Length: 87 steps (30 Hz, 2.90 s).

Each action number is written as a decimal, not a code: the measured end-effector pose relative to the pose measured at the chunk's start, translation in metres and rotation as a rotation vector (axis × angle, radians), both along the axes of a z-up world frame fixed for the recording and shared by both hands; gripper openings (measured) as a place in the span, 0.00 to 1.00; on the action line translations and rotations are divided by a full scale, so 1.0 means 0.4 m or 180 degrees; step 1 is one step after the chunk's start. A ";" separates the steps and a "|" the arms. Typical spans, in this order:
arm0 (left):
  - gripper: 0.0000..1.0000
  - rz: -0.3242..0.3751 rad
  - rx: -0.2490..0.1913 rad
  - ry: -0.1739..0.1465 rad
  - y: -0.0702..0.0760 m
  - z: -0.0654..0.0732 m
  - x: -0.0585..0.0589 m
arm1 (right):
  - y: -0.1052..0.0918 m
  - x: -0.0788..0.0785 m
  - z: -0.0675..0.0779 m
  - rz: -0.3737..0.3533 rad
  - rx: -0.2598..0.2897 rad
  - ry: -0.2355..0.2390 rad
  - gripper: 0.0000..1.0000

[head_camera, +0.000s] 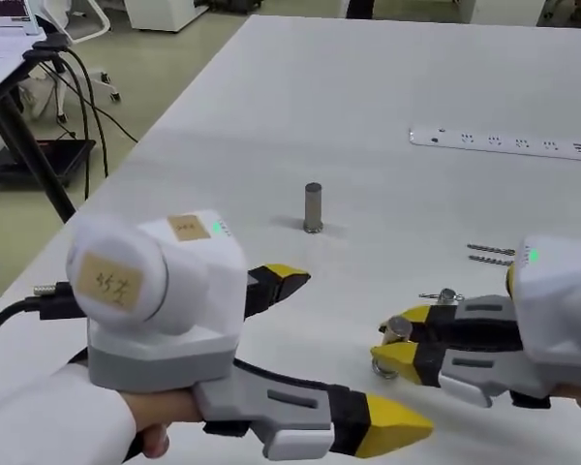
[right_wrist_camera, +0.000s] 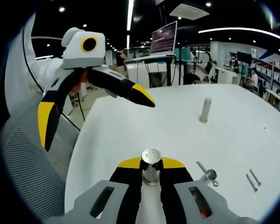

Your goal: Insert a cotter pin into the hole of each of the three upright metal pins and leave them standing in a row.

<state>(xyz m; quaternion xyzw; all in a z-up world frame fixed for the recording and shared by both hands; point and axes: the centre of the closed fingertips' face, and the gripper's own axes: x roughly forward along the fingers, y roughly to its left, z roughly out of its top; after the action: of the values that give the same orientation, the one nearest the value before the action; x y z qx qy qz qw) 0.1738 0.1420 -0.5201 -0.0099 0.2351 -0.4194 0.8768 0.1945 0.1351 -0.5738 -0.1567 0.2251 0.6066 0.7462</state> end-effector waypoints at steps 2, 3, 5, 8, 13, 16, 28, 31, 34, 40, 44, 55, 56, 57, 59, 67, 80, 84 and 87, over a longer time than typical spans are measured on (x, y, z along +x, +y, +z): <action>0.96 -0.0010 0.0014 0.0016 0.000 -0.005 -0.003 | -0.002 -0.002 -0.009 0.0003 -0.0023 0.0009 0.08; 0.96 -0.0014 0.0011 0.0020 -0.001 -0.005 -0.004 | -0.002 -0.003 -0.012 0.0008 -0.0032 0.0005 0.08; 0.96 -0.0016 0.0006 0.0021 -0.002 -0.006 -0.004 | -0.003 -0.004 -0.017 0.0008 -0.0049 -0.0009 0.08; 0.96 -0.0020 -0.0001 0.0025 -0.003 -0.007 -0.004 | -0.001 0.001 -0.014 -0.0017 -0.0002 0.0005 0.08; 0.96 -0.0031 -0.0001 0.0030 -0.005 -0.008 -0.004 | 0.000 0.002 -0.013 0.0021 0.0010 -0.0058 0.08; 0.96 -0.0033 0.0002 0.0033 -0.005 -0.009 -0.004 | 0.001 -0.002 -0.014 0.0071 -0.0009 -0.0111 0.09; 0.96 -0.0047 0.0026 0.0051 -0.006 -0.015 -0.008 | 0.005 -0.004 -0.010 0.0009 0.0082 -0.0040 0.10; 0.96 -0.0048 0.0030 0.0053 -0.006 -0.015 -0.007 | 0.009 -0.006 -0.002 0.0003 0.0130 -0.0031 0.16; 0.96 -0.0048 0.0029 0.0053 -0.006 -0.015 -0.008 | 0.013 -0.010 0.013 0.0017 0.0187 -0.0005 0.23; 0.96 -0.0040 0.0036 0.0060 -0.003 -0.016 -0.008 | 0.014 -0.009 0.056 0.0014 0.0266 -0.0049 0.25; 0.95 -0.0038 0.0041 0.0065 -0.002 -0.018 -0.008 | 0.008 -0.006 0.088 0.0006 0.0328 -0.0067 0.27; 0.94 -0.0053 0.0037 0.0078 -0.005 -0.022 -0.009 | -0.048 0.033 0.177 -0.0102 0.0447 -0.0098 0.33; 0.94 -0.0055 0.0037 0.0078 -0.006 -0.022 -0.009 | -0.056 0.042 0.183 -0.0113 0.0441 -0.0100 0.33; 0.94 -0.0056 0.0038 0.0077 -0.006 -0.022 -0.010 | -0.071 0.059 0.190 -0.0138 0.0414 -0.0131 0.33; 0.94 -0.0063 0.0036 0.0076 -0.007 -0.023 -0.011 | -0.092 0.085 0.194 -0.0177 0.0367 -0.0175 0.34; 0.94 -0.0060 0.0019 0.0089 -0.008 -0.026 -0.009 | -0.204 0.233 0.152 -0.0389 -0.0061 -0.0269 0.32; 0.94 -0.0021 0.0038 0.0118 0.007 -0.030 -0.011 | -0.277 0.345 -0.021 -0.0137 -0.0873 -0.0052 0.22; 0.94 0.0006 0.0043 0.0122 0.015 -0.031 -0.013 | -0.293 0.371 -0.052 -0.0165 -0.0993 -0.0027 0.18; 0.94 0.0026 0.0068 0.0135 0.024 -0.035 -0.015 | -0.301 0.393 -0.067 -0.0182 -0.1030 -0.0008 0.17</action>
<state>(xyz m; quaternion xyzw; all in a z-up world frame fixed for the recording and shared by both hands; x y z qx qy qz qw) 0.1678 0.1518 -0.5343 -0.0104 0.2580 -0.4130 0.8733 0.3517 0.0149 -0.6006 -0.2691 0.3233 0.5408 0.7284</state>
